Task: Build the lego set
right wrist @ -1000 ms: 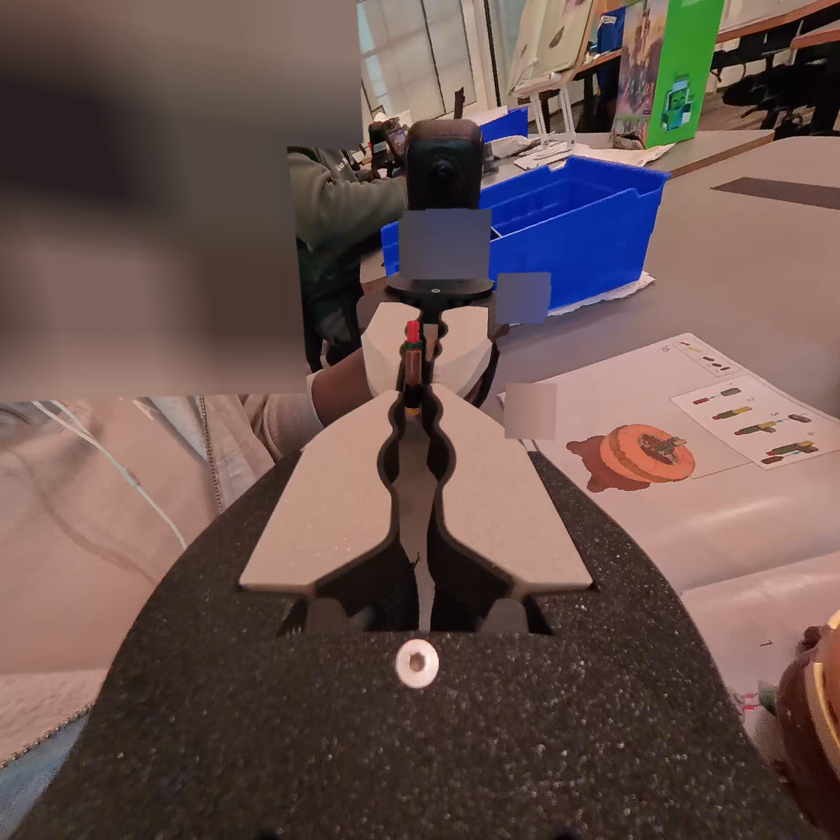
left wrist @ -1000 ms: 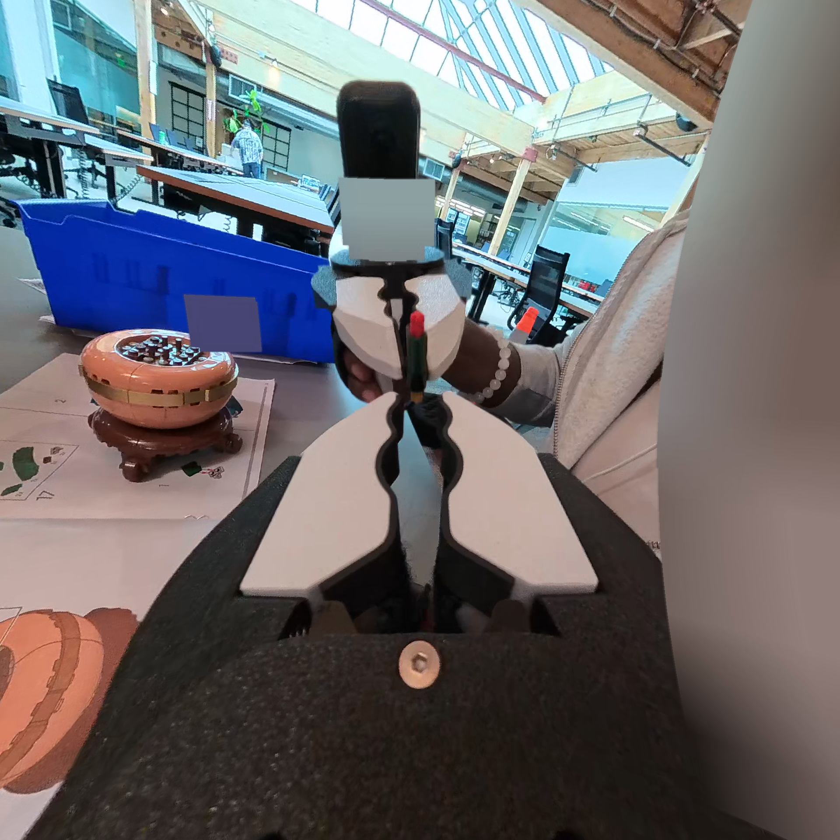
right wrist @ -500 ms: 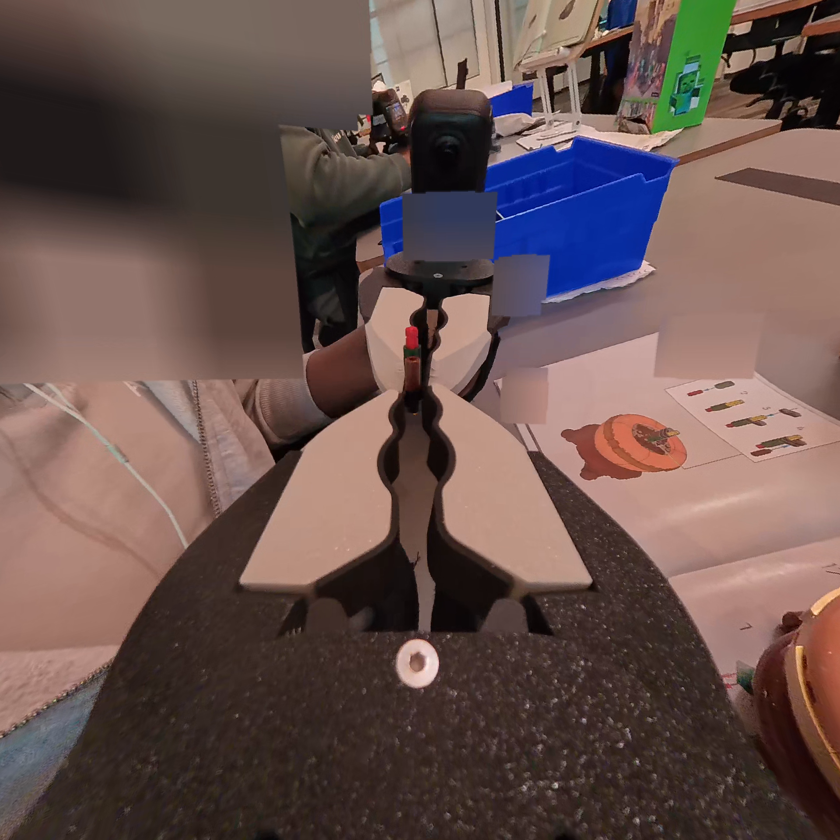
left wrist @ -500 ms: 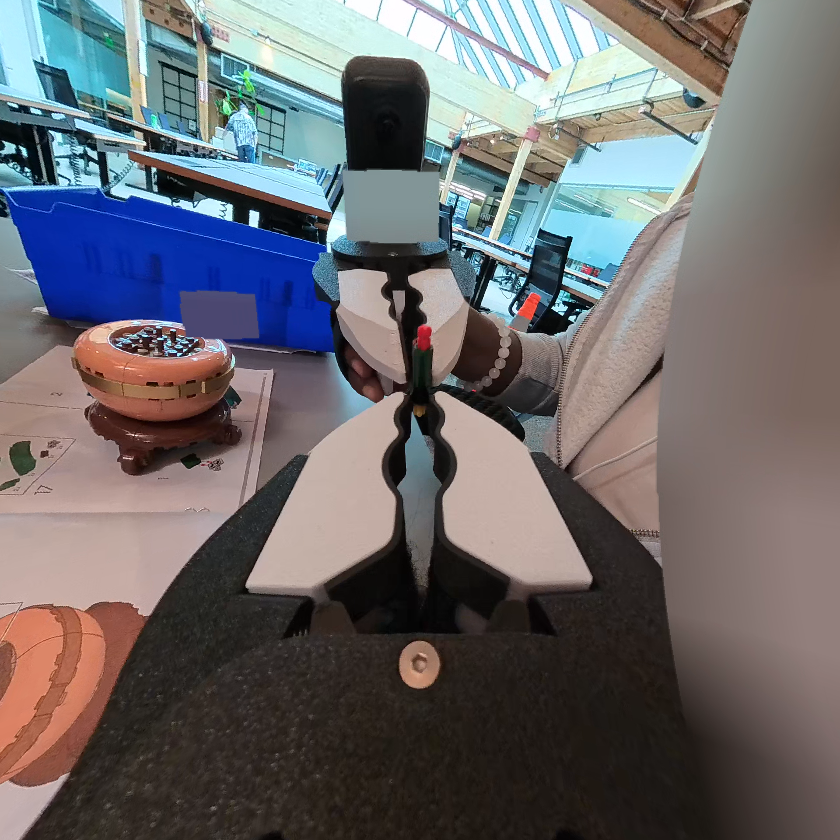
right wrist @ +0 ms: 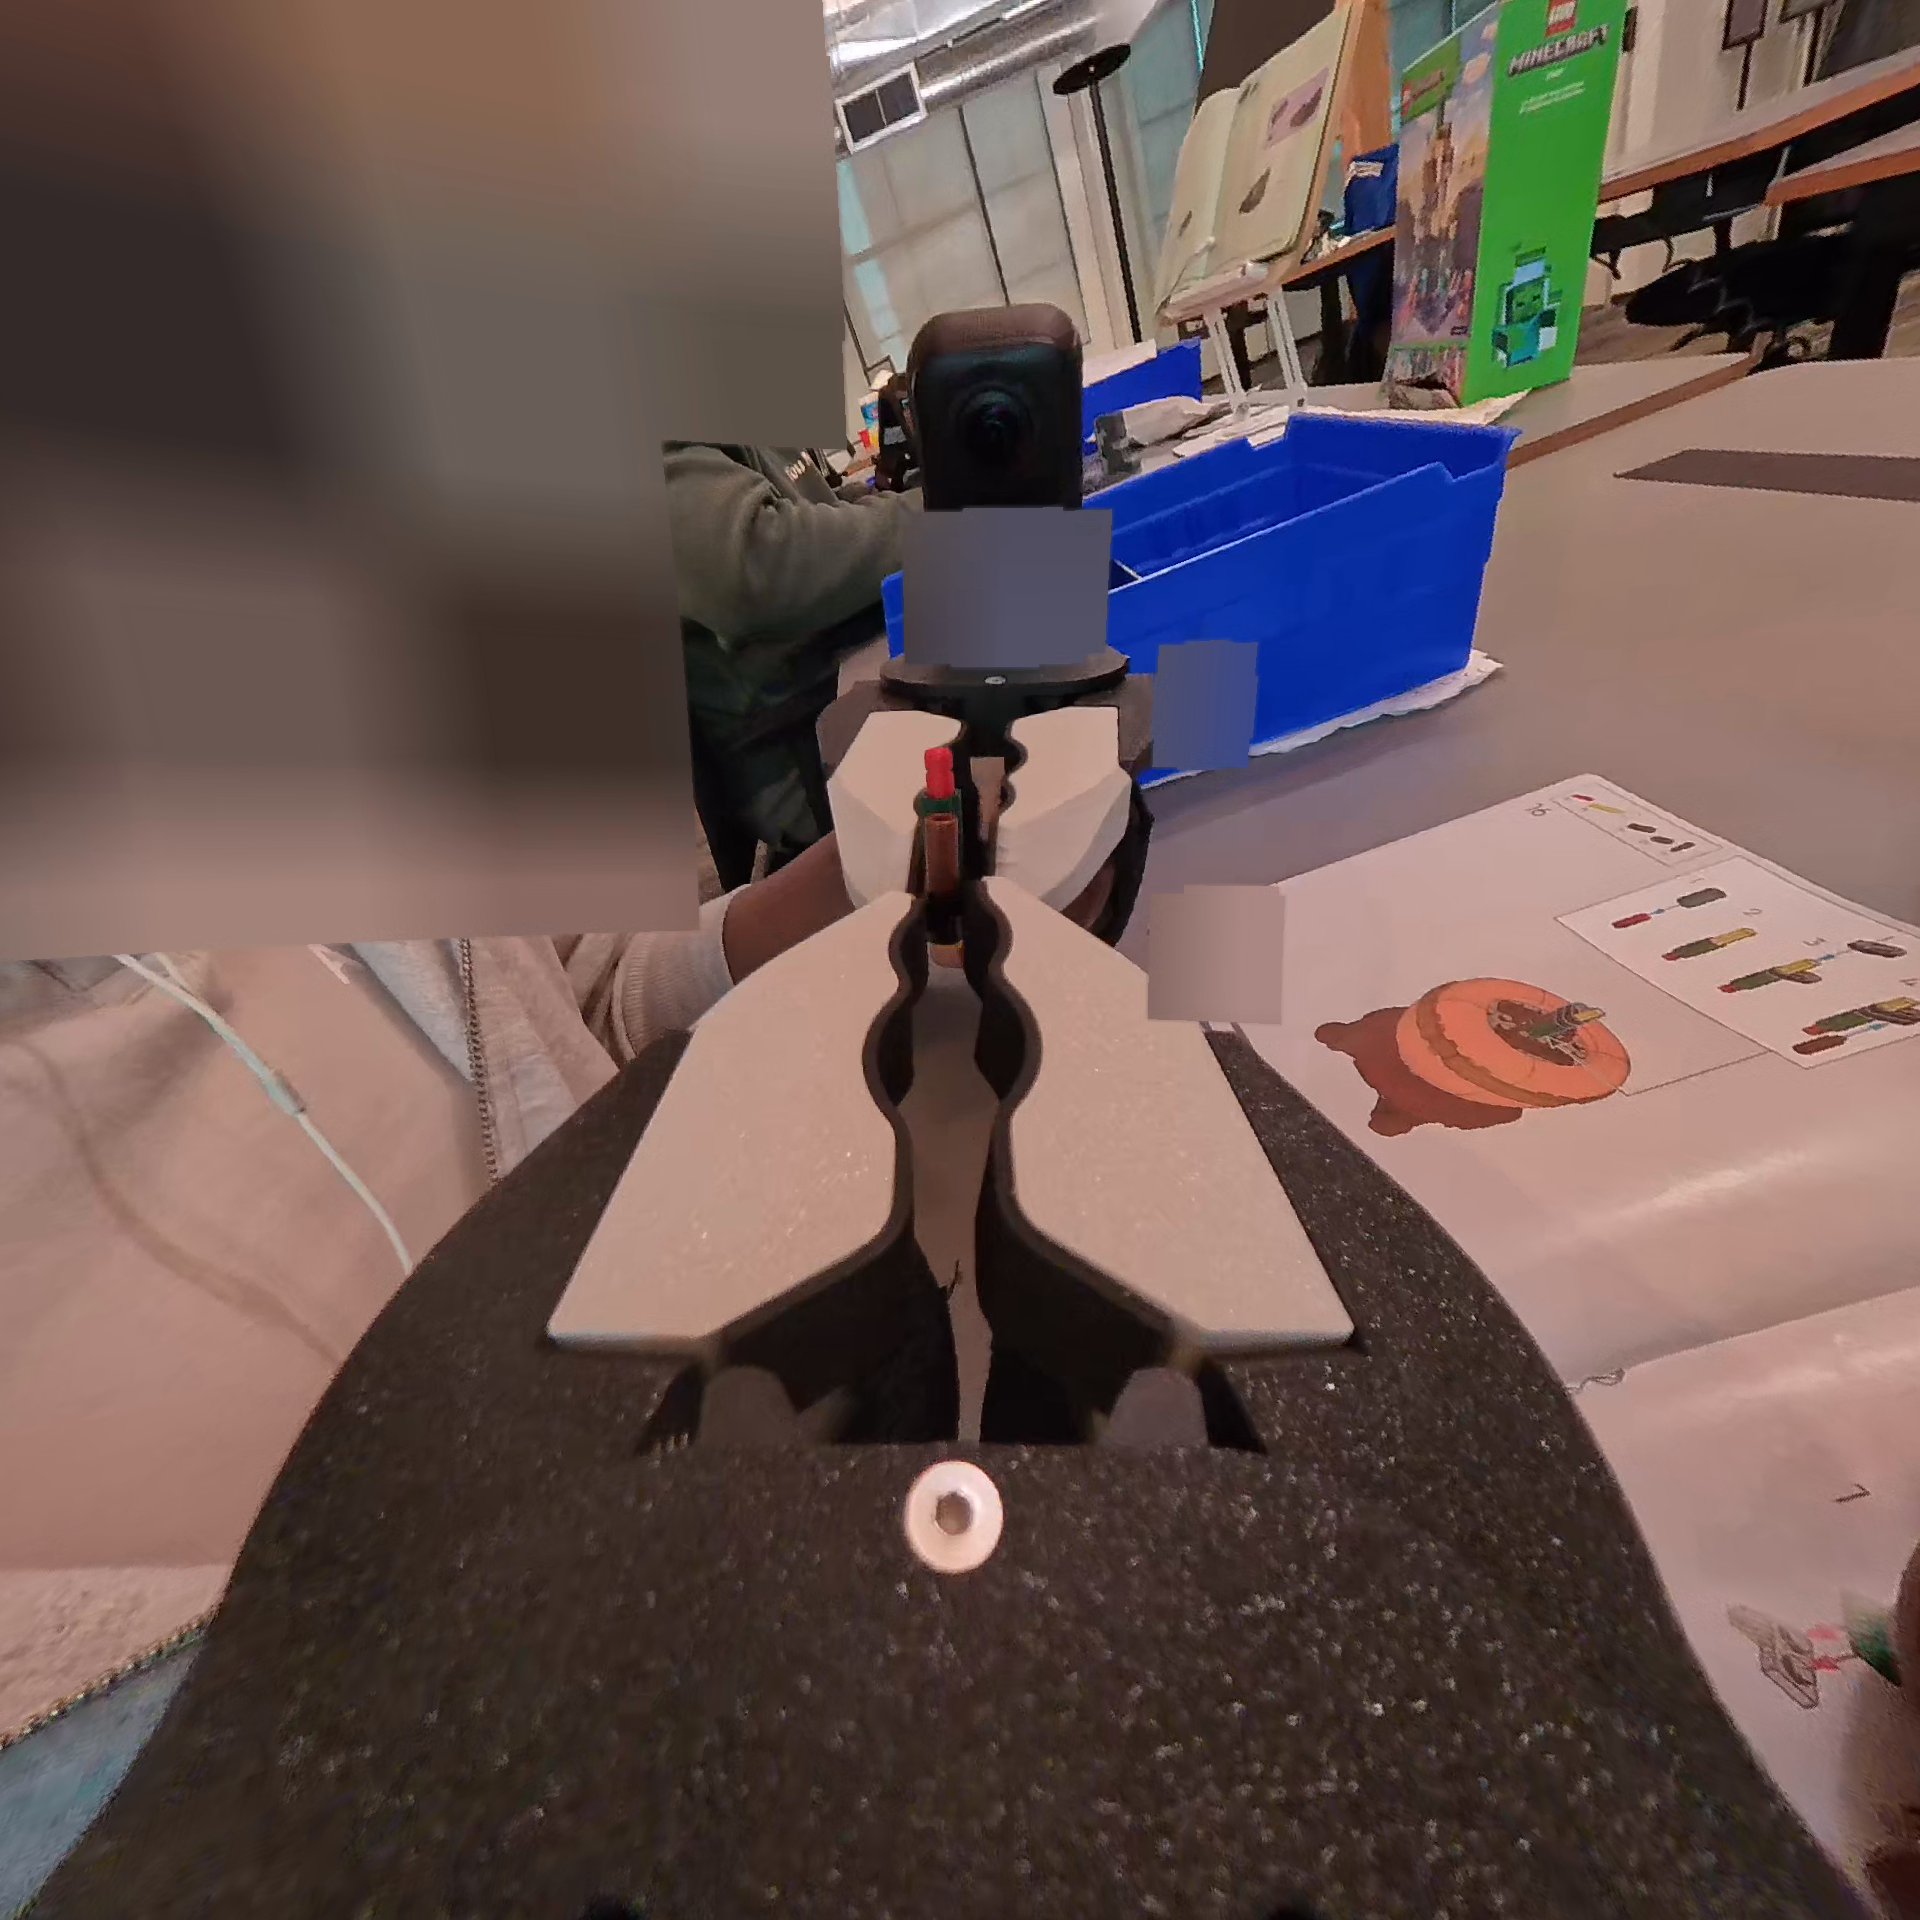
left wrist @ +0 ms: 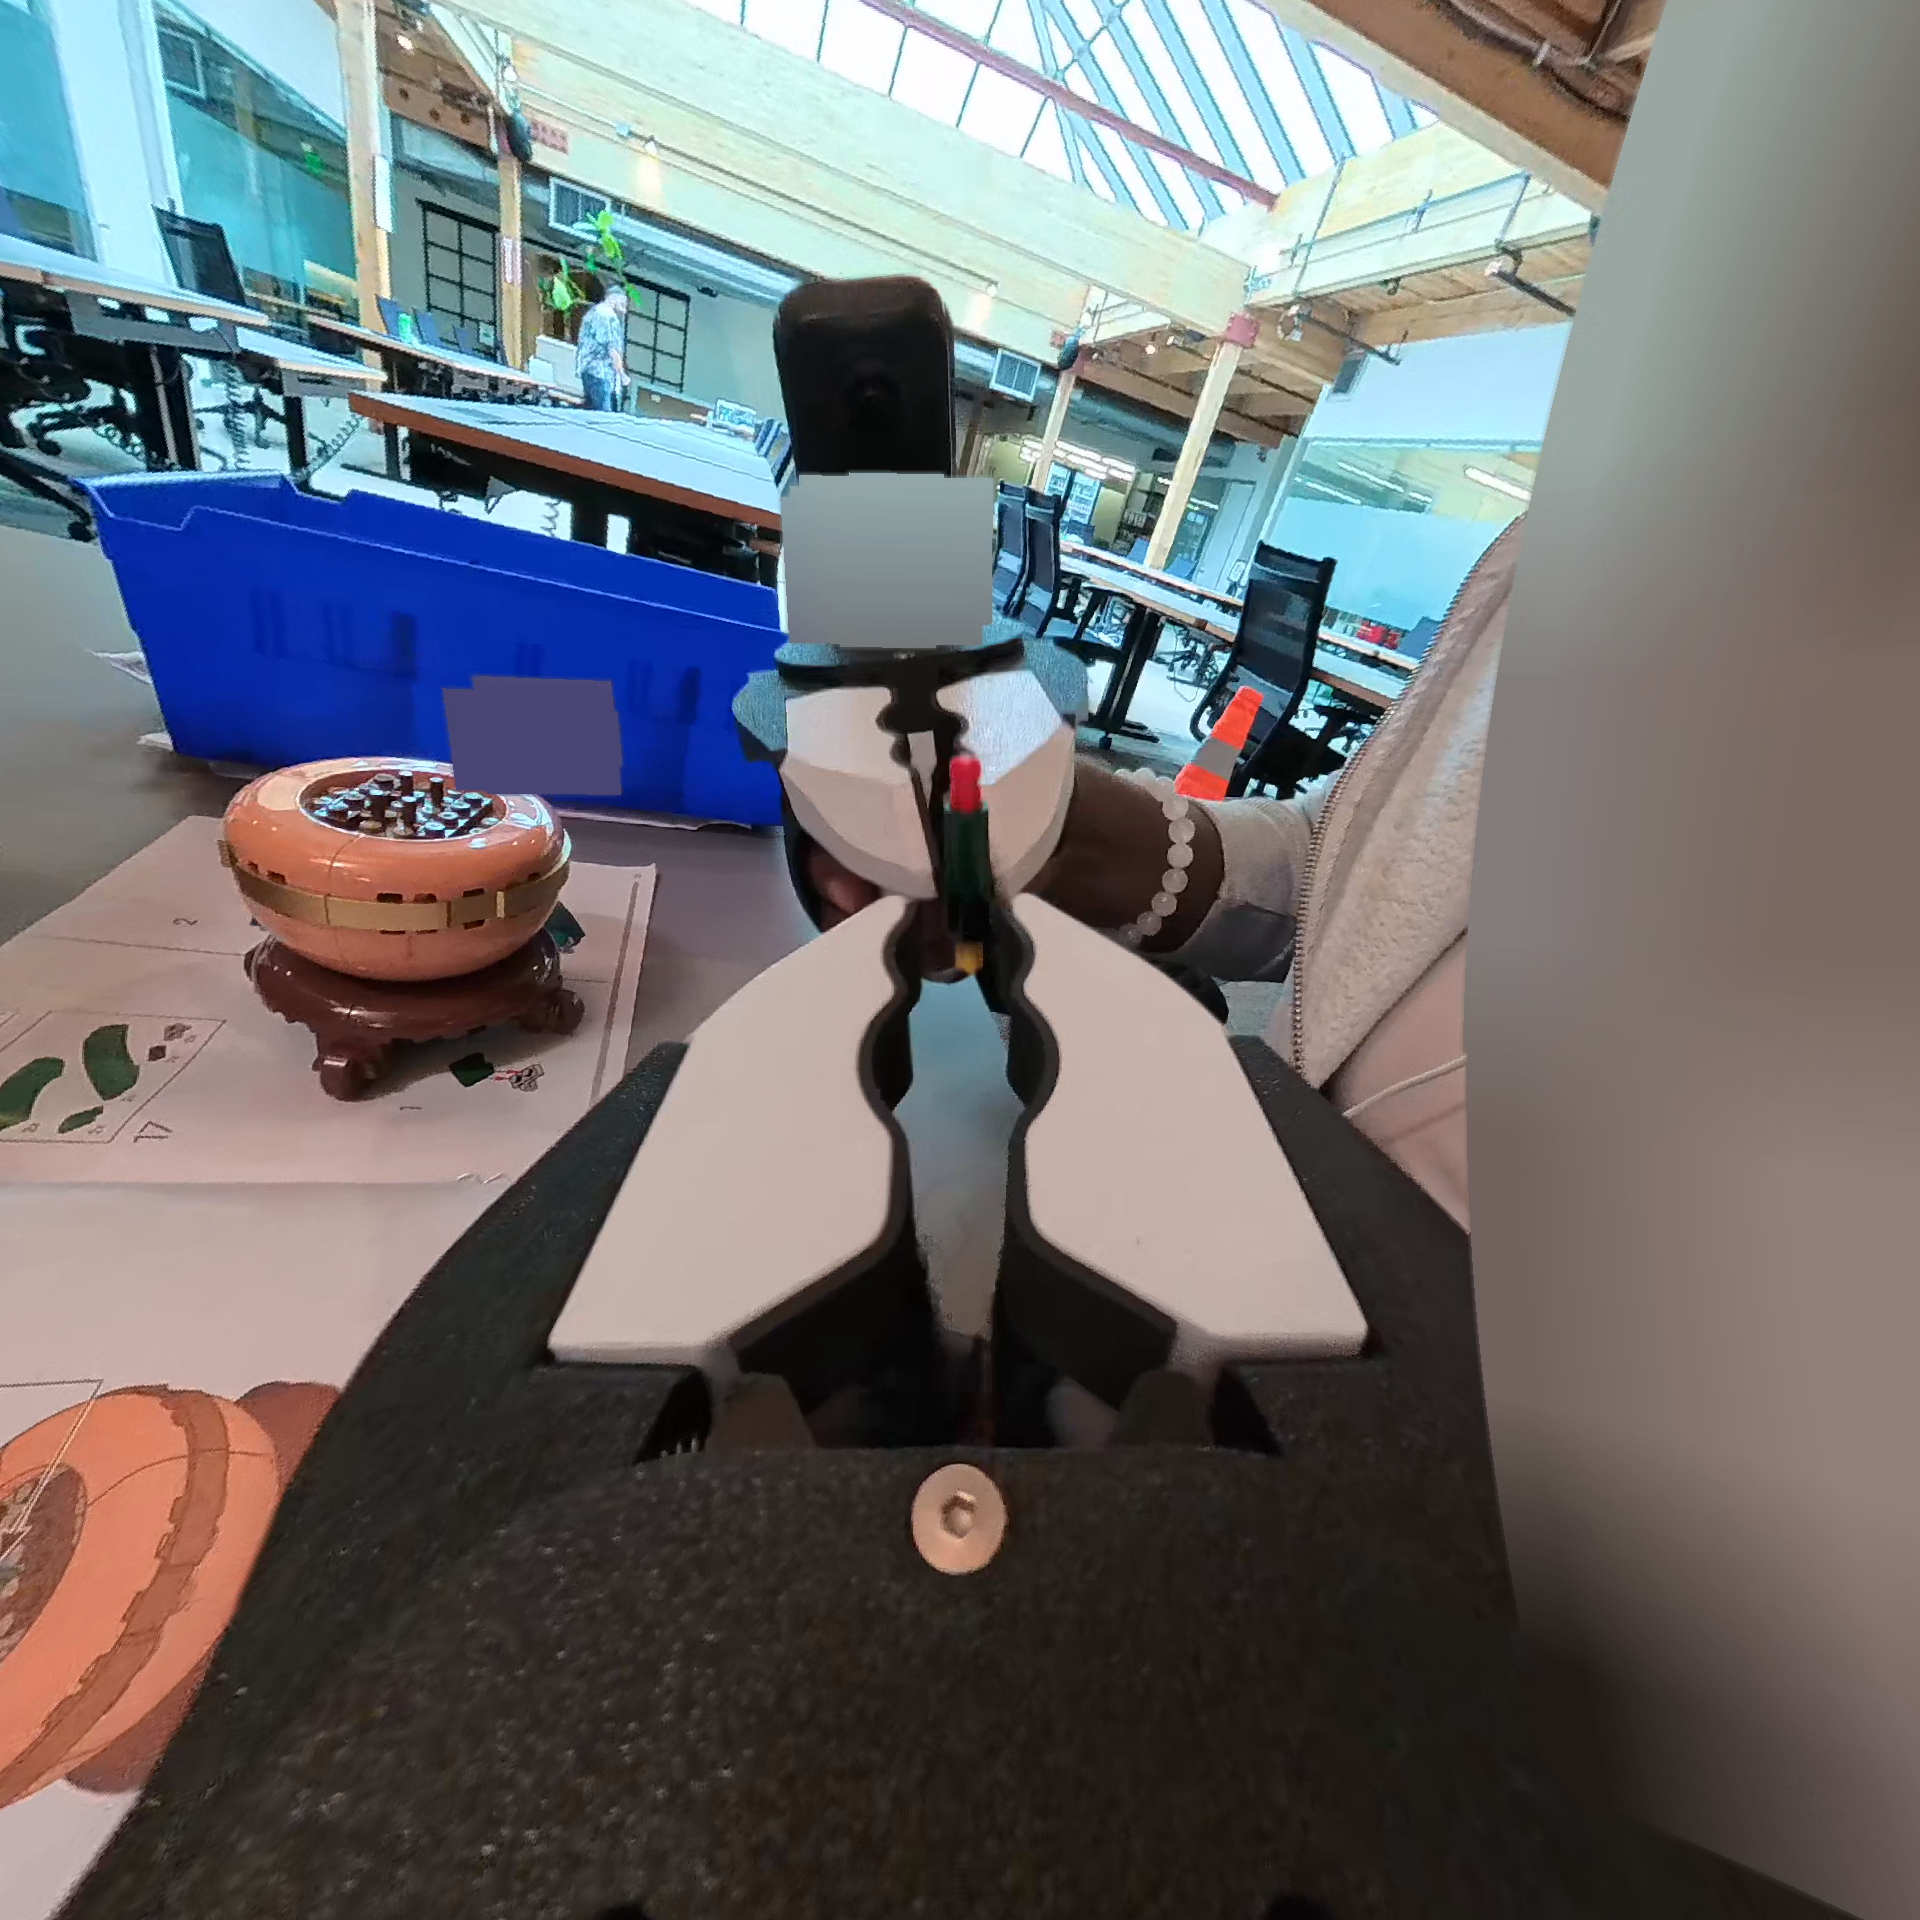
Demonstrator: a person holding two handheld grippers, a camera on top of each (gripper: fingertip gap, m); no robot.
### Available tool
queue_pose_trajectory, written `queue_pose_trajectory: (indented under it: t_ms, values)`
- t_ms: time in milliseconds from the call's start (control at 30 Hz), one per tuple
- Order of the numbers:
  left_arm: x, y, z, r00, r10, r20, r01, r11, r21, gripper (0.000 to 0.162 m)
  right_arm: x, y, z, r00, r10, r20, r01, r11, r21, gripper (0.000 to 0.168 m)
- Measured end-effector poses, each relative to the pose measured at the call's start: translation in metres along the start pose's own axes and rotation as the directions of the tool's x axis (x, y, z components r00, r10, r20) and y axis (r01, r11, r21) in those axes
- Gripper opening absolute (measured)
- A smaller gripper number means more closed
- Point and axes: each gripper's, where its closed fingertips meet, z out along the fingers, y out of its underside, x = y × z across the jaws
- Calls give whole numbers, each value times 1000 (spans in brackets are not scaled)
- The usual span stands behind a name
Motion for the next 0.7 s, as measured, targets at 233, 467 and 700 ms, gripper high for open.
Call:
queue_pose_trajectory:
  t_ms: [233,467,700]
  values:
    - [0,3,2,1000,10,0,-10,1000,-18,6,0,1,-1,1000,19,15,-19,1000,-13,9]
    - [-5,6,1,999,7,33,-6,999,-35,6,2,-6,-4,997,-69,-18,68,996,-66,9]
    - [-8,10,1,999,1,45,1,998,-64,6,8,-5,-3,997,-68,-36,66,996,-63,7]
